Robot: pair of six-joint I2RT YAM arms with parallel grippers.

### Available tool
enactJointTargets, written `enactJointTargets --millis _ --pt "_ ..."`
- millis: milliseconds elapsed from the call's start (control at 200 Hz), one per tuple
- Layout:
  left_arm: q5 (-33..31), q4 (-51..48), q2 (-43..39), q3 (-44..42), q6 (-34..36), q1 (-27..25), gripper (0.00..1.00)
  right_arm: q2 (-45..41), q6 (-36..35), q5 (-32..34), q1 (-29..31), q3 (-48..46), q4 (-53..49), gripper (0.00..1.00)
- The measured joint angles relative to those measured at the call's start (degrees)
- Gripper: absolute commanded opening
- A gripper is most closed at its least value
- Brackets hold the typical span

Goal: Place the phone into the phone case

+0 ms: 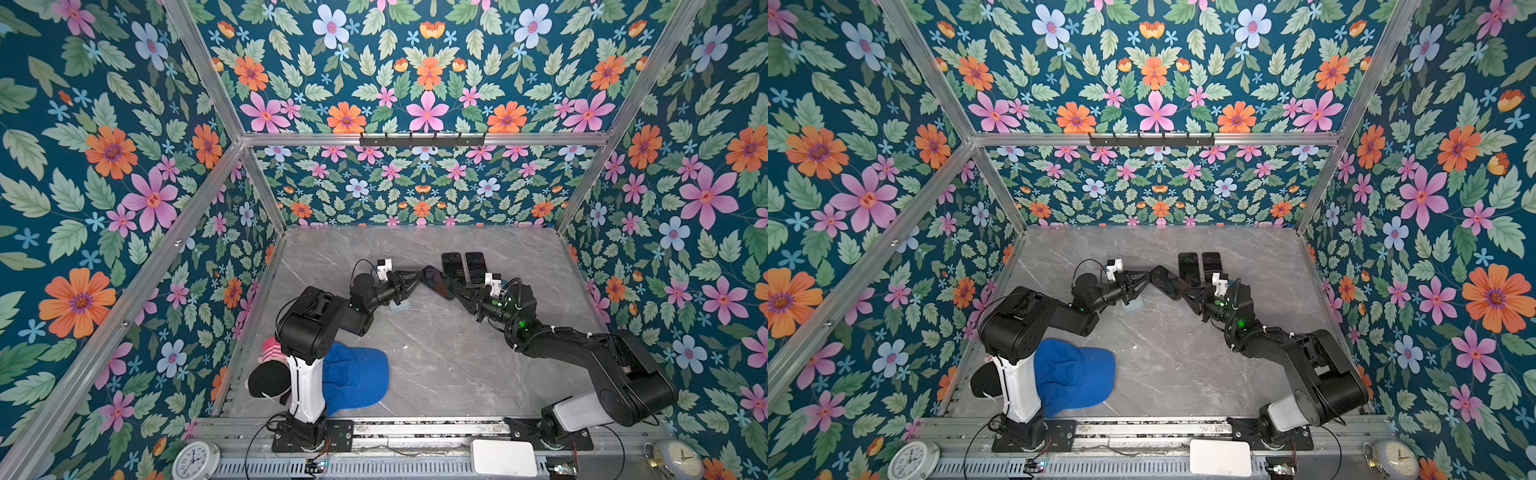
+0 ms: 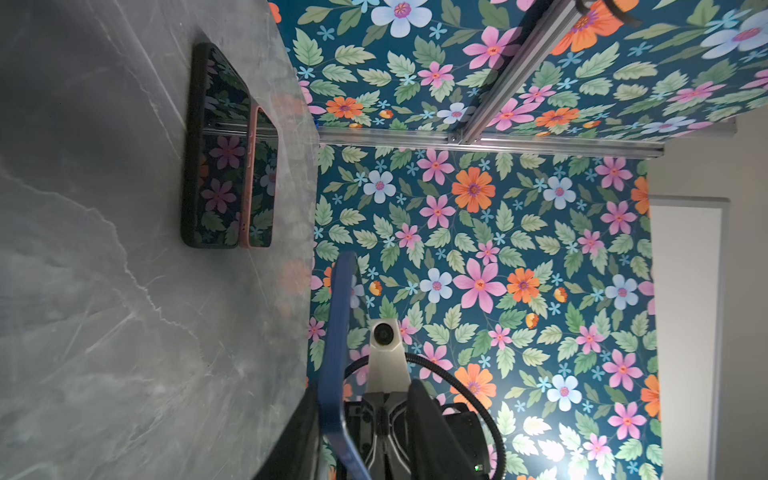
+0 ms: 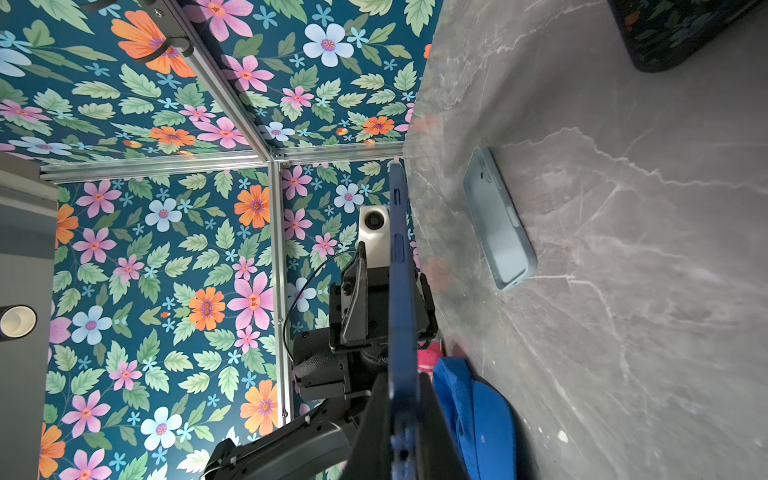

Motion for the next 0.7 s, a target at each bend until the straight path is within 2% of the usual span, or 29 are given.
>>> enactJointTargets --millis 150,270,375,480,700 --pt "2.0 -13.5 -1.4 4.0 8.5 1.4 0.46 1.3 -0.7 -1.4 -1.2 2.2 -3.5 0.04" --pt "1.9 -29.7 -3.4 9.3 19.2 3.4 0.49 2.4 -1.5 -2.2 -2.3 3.0 -4.7 0.04" --pt "-2.6 -48.3 -3.2 18.9 31.1 4.3 0.52 3.7 -2.0 -2.8 -2.3 3.9 -5.0 0.03" --pt "-6.4 -61.1 -1.3 26.8 40.3 4.7 0.54 5.5 -2.2 -3.7 -2.3 4.8 -5.0 0.03" --pt "-12.6 -80.1 6.8 39.3 50.8 8.7 0.57 7.3 -3.7 -5.7 -2.3 5.7 -5.7 0.03"
